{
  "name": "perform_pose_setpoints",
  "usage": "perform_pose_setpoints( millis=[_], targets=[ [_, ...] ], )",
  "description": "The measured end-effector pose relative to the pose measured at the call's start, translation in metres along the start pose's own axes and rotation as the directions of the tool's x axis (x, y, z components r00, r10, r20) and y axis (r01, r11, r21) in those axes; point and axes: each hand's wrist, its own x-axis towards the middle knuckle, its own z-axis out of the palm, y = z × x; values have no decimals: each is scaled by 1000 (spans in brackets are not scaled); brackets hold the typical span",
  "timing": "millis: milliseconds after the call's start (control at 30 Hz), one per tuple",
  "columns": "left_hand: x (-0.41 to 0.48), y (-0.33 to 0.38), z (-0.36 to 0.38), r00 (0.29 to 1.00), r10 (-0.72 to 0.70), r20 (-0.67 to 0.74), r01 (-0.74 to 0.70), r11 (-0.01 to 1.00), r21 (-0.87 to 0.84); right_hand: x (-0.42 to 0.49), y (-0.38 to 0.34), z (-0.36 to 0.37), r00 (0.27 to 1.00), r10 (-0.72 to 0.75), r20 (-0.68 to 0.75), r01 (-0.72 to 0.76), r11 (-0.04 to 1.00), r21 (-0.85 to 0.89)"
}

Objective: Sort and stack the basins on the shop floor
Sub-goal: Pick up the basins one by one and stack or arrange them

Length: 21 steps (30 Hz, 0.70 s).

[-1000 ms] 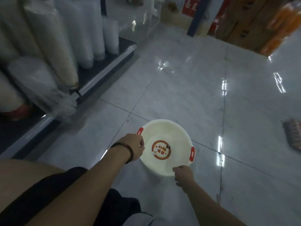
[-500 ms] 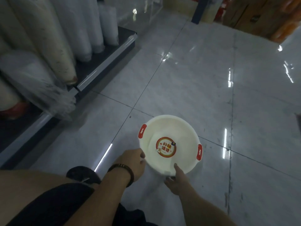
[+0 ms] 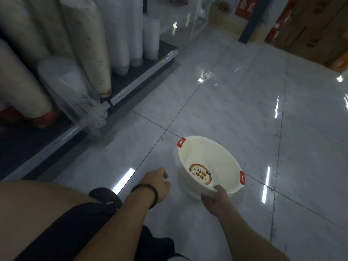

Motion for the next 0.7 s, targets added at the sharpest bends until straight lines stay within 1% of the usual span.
perform_pose_setpoints(
  millis=[100, 167, 200, 267, 333, 400, 467, 567, 633, 700],
  targets=[
    [-6, 1, -5, 999, -38, 13, 39, 996, -80, -25, 0, -3, 999, -33, 26, 32, 999, 33],
    [-11, 7, -11, 993, -108, 58, 118, 968, -223, -43, 2, -10, 991, -84, 105, 87, 996, -19],
    [-14, 10, -16, 987, -144, 71, 159, 938, -308, -53, 2, -11, 985, -104, 139, 112, 992, -55],
    [-20, 13, -31, 977, -210, 44, 207, 861, -465, -75, -2, -5, 971, -155, 184, 179, 976, -122],
    [-27, 11, -51, 969, -247, 0, 198, 775, -600, -103, -7, 7, 949, -204, 241, 251, 951, -180],
    [-39, 1, -77, 965, -262, -22, 165, 667, -726, -133, -11, 20, 914, -251, 319, 331, 916, -229],
    [-59, -14, -108, 962, -266, -67, 106, 588, -802, -163, -12, 35, 863, -296, 408, 417, 875, -247],
    [-99, -38, -158, 942, -269, -200, -53, 471, -880, -207, -3, 65, 765, -327, 555, 518, 824, -229],
    [-132, -54, -186, 899, -314, -304, -177, 375, -910, -236, 7, 89, 691, -332, 642, 578, 787, -216],
    [-167, -72, -209, 820, -383, -424, -302, 340, -891, -266, 20, 111, 612, -318, 724, 629, 751, -202]
  ],
)
